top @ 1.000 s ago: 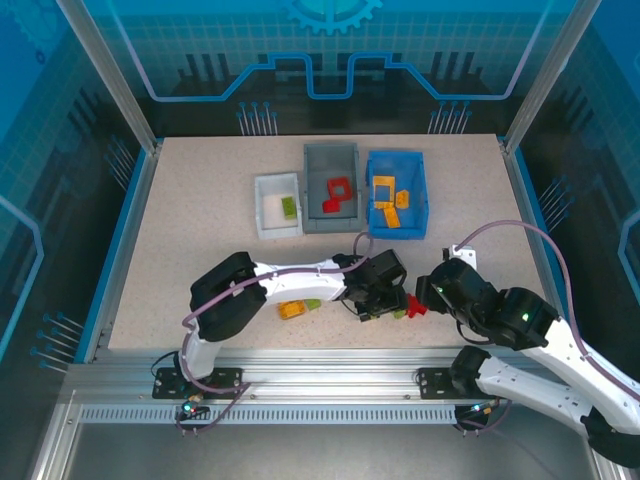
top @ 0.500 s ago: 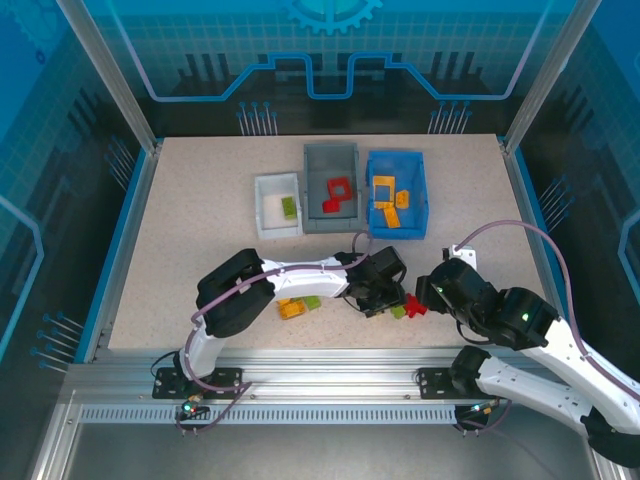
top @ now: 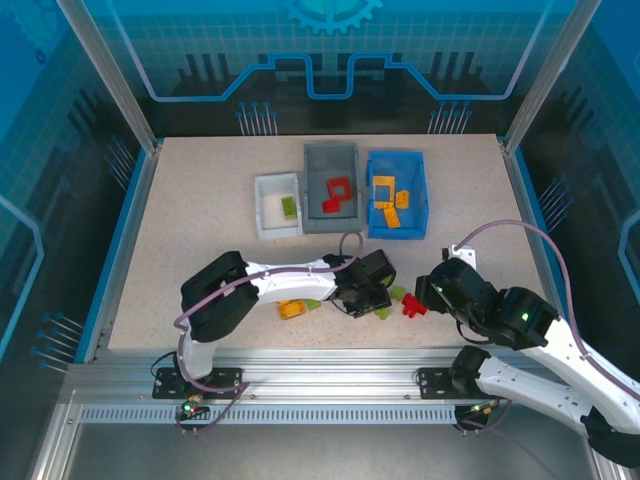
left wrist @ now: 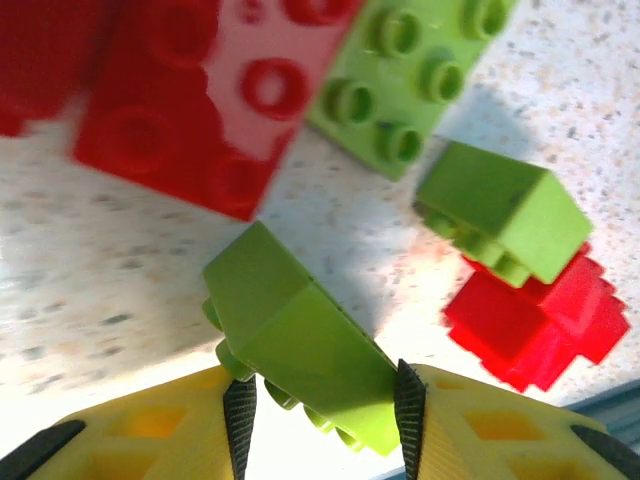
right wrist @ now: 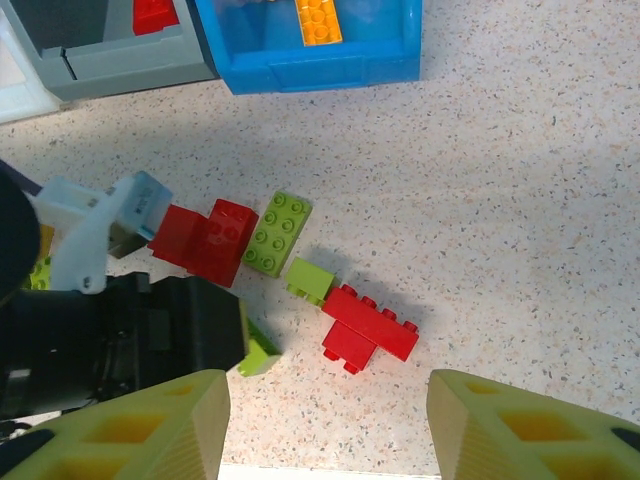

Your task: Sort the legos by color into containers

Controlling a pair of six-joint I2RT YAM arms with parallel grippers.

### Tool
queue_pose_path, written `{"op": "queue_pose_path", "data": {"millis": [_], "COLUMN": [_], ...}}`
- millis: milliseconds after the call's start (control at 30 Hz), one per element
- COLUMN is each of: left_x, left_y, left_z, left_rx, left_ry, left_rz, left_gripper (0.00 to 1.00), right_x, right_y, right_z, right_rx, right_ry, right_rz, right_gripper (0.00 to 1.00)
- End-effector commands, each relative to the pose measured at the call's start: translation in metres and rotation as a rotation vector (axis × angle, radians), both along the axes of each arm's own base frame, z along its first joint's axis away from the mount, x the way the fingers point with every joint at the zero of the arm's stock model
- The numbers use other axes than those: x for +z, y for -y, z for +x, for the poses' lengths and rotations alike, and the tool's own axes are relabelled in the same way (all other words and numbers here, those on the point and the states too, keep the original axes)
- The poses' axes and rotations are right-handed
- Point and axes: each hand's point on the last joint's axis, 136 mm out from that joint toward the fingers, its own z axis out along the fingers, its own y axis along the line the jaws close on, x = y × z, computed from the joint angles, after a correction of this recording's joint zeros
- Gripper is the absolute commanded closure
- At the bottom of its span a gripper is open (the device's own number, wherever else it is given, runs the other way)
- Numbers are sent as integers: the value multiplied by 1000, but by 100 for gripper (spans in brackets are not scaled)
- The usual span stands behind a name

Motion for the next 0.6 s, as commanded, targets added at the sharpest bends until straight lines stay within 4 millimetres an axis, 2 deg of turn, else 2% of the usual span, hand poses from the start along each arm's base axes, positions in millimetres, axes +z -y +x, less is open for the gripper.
{"op": "queue_pose_path", "data": {"millis": [0, 133, 267, 400, 567], "left_x": [17, 27, 18, 4, -9], "left_y": [-13, -7, -3, 3, 5], "left_z": [3, -1, -10, -14, -5], "left_rx": [11, 8, 40, 91, 153], "left_ry": [49, 49, -28, -90, -121], "left_rz": [24, 0, -21, -50, -45], "left_gripper": [54, 44, 32, 30, 29], "right_x": [10, 11, 12, 13, 14], "right_y": [-4, -6, -6, -6, -4], "right_z": [3, 4, 5, 5, 4], "right_rx": [13, 18, 17, 17, 16], "right_ry": [24, 24, 29, 31, 32], "right_rz": [8, 3, 2, 3, 6], "right_gripper": [44, 44, 44, 44, 44]}}
